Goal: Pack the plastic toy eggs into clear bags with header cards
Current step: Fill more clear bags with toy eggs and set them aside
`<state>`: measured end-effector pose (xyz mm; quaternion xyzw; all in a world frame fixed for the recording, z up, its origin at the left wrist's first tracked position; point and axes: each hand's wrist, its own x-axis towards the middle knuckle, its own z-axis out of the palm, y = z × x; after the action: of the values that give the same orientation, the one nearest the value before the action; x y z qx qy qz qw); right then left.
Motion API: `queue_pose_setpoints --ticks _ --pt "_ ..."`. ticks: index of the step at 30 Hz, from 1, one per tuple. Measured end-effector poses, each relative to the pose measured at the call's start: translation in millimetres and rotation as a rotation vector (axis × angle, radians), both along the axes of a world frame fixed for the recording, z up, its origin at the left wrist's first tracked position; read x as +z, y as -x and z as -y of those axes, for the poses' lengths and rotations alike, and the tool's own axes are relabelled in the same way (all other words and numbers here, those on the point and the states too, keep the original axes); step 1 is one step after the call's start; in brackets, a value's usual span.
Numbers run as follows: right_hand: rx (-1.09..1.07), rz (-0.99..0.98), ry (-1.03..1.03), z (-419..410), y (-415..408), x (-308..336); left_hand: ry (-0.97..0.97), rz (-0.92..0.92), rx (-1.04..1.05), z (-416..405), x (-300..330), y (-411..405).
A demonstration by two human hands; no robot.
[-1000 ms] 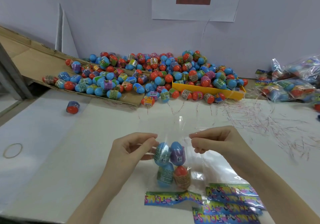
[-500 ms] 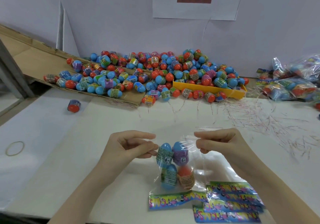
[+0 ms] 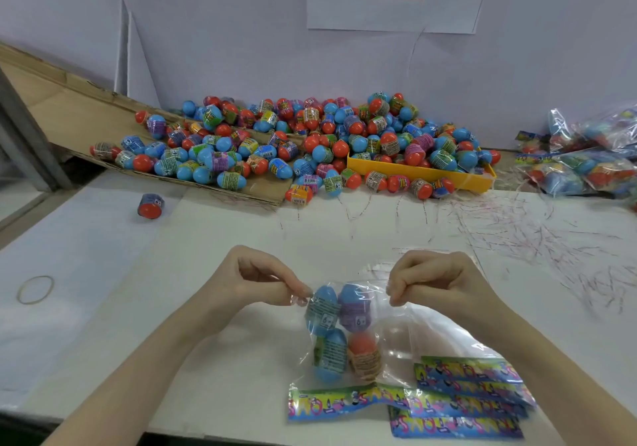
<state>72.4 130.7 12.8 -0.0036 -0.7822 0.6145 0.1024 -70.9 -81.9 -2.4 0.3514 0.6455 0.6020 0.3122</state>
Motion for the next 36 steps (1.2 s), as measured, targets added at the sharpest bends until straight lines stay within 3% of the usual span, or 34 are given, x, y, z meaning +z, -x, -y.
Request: queue_pose_setpoints --ticks 9,18,21,24,26,29,30,33,36 --pt "-0.083 -0.074 -0.268 7 3 2 0.024 -0.086 0.024 2 5 -2" --pt "0.001 -0.077 -0.525 0 5 -3 0.066 -0.160 0.190 -2 7 -13" --pt "0.025 0.066 -0.483 -15 -2 12 0.044 -0.174 0.215 -1 8 -16" --pt "-0.102 -0.071 -0.302 -6 -1 32 0.002 -0.190 0.224 -1 10 -21" --pt "-0.052 0.010 -0.456 20 7 32 -0.016 -0.216 0.219 -2 13 -25" --pt "0.090 0.108 -1.007 57 18 16 -0.034 -0.254 0.247 -1 16 -30" --pt "0.093 0.098 -1.105 61 20 12 -0.036 -0.272 0.255 -1 16 -32" --pt "0.038 0.055 -1.083 60 20 7 -0.016 -0.306 0.328 -1 11 -38" --pt "0.008 -0.043 -1.007 60 17 9 -0.061 -0.107 0.307 0 8 -42"
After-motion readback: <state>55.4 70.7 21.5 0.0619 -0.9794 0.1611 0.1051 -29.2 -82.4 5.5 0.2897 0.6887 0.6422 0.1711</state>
